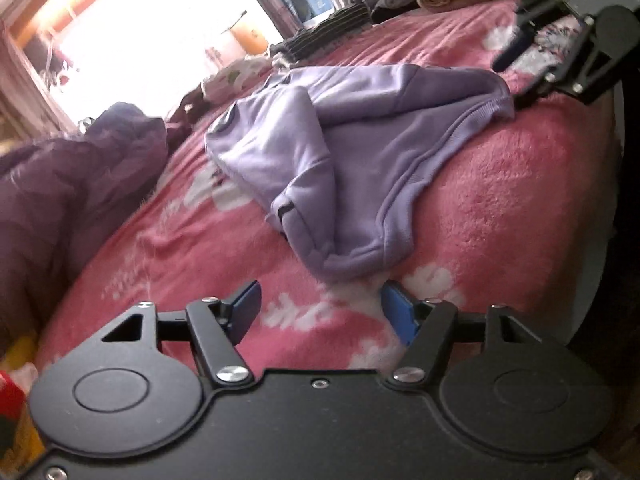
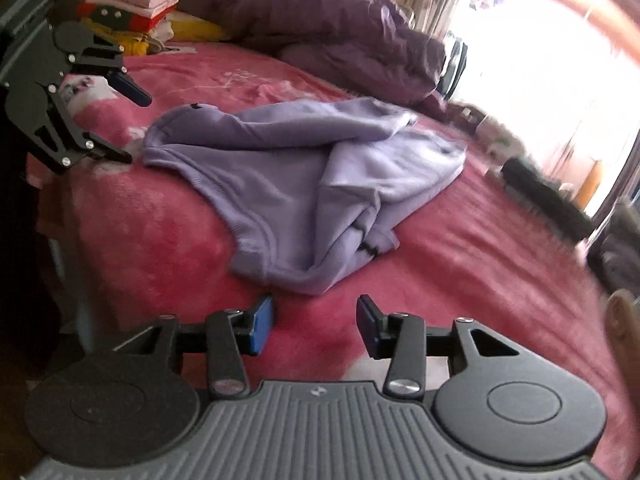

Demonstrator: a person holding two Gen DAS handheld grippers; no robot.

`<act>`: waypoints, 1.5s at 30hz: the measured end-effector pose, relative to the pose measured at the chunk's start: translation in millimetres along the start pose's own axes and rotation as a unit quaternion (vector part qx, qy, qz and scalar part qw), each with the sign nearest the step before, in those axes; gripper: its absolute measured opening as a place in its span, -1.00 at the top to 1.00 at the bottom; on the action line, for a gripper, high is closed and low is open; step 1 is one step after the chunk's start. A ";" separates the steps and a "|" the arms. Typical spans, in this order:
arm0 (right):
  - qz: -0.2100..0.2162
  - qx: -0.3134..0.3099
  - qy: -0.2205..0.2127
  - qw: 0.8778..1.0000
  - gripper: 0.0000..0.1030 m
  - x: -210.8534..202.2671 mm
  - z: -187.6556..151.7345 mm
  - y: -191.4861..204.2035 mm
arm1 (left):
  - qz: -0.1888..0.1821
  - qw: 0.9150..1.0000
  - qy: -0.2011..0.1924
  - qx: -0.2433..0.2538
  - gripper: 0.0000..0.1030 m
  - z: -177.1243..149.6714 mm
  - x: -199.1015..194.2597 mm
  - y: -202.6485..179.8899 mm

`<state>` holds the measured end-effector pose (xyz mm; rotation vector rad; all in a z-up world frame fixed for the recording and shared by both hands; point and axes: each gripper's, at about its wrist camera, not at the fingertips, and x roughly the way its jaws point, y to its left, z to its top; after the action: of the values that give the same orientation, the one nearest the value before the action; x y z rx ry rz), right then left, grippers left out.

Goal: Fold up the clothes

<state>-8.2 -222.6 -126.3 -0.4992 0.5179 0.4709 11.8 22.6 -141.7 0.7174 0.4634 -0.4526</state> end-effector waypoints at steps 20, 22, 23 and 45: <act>-0.004 -0.031 -0.058 0.998 0.52 9.1 0.5 12.0 | -0.029 0.999 -0.044 -0.012 0.45 16.1 17.5 -7.4; 0.002 -0.032 -0.068 0.997 0.53 0.5 3.9 13.6 | -0.038 0.998 -0.044 -0.013 0.48 16.3 9.1 -7.6; 0.005 -0.030 -0.072 0.997 0.53 -4.5 5.5 13.9 | -0.042 0.998 -0.044 -0.011 0.49 16.3 2.4 -7.4; 0.044 0.197 -0.223 0.954 0.54 -51.8 48.5 -88.3 | -0.165 0.895 -0.248 -0.331 0.50 57.7 -10.7 119.3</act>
<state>16.1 -279.6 -31.5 0.0204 0.1869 0.5318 81.6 63.8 -36.3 -0.1542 0.2222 -0.7231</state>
